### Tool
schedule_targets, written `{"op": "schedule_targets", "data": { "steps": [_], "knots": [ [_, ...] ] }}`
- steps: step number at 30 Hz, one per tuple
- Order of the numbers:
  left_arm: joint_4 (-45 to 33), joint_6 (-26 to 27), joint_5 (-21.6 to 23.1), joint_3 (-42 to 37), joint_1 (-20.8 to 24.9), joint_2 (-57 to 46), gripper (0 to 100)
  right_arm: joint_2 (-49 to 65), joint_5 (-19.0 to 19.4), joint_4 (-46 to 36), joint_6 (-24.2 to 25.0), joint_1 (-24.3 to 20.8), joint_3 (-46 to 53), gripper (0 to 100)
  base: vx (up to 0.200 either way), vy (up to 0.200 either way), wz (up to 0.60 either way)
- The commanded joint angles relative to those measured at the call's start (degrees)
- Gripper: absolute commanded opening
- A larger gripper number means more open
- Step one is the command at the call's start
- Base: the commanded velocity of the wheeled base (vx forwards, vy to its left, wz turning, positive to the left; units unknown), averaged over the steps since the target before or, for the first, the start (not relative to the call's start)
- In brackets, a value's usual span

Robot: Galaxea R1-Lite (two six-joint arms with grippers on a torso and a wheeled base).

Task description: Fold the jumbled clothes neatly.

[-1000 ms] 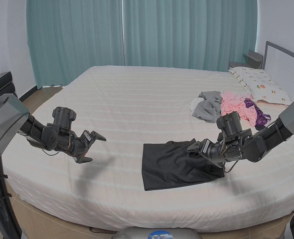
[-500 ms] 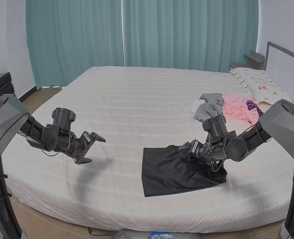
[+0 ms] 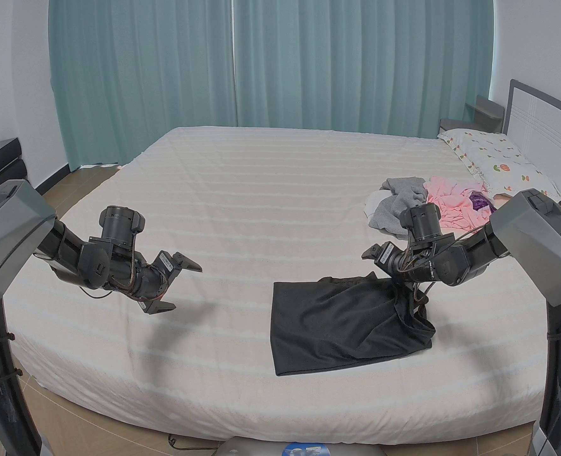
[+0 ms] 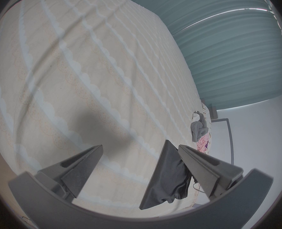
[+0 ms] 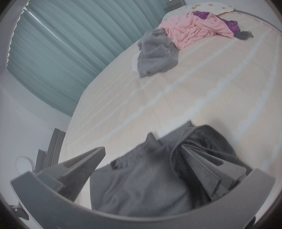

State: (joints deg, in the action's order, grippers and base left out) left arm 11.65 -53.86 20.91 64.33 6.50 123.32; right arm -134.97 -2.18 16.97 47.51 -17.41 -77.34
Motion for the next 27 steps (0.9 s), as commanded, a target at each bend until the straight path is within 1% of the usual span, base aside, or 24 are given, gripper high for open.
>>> {"op": "schedule_targets", "data": {
  "steps": [1, 8, 10, 15, 17, 22, 25, 27],
  "knots": [
    [0.0, 0.0, 0.0, 0.0, 0.0, 0.2, 100, -3.0, -1.2, -0.4, 0.0, 3.3, -4.0, 100, 0.000, 0.000, 0.00],
    [0.0, 0.0, -0.1, 0.0, 0.0, 0.2, 100, -1.5, -1.1, 0.3, 0.1, 6.1, -3.3, 100, 0.000, 0.000, 0.00],
    [0.0, 0.0, -0.1, 0.0, 0.1, 0.2, 100, -0.4, -0.3, 0.3, 0.1, 7.1, -2.8, 100, 0.000, 0.000, 0.00],
    [0.0, 0.1, -0.2, 0.3, 0.5, 0.3, 100, 1.4, 2.5, 0.3, -1.3, 7.1, 0.8, 100, 0.000, 0.000, 0.00],
    [0.0, 0.1, -0.2, 0.5, 0.8, 0.2, 100, 1.5, 2.8, 0.3, -1.8, 7.2, 1.5, 100, 0.000, 0.000, 0.00],
    [0.0, 0.0, -0.9, 2.2, 2.5, 0.3, 100, 0.8, 3.1, 0.3, -1.8, 7.2, 2.3, 100, 0.000, 0.000, 0.00],
    [-0.5, -0.2, -0.9, 5.4, 4.0, 0.9, 100, 0.5, 4.9, 0.3, -1.4, 7.2, 2.5, 100, 0.000, 0.000, 0.00],
    [-0.7, -0.2, -1.0, 7.0, 5.4, 1.7, 100, 0.4, 5.0, 0.3, -1.3, 7.3, 2.5, 100, 0.000, 0.000, 0.00]
  ]
}}
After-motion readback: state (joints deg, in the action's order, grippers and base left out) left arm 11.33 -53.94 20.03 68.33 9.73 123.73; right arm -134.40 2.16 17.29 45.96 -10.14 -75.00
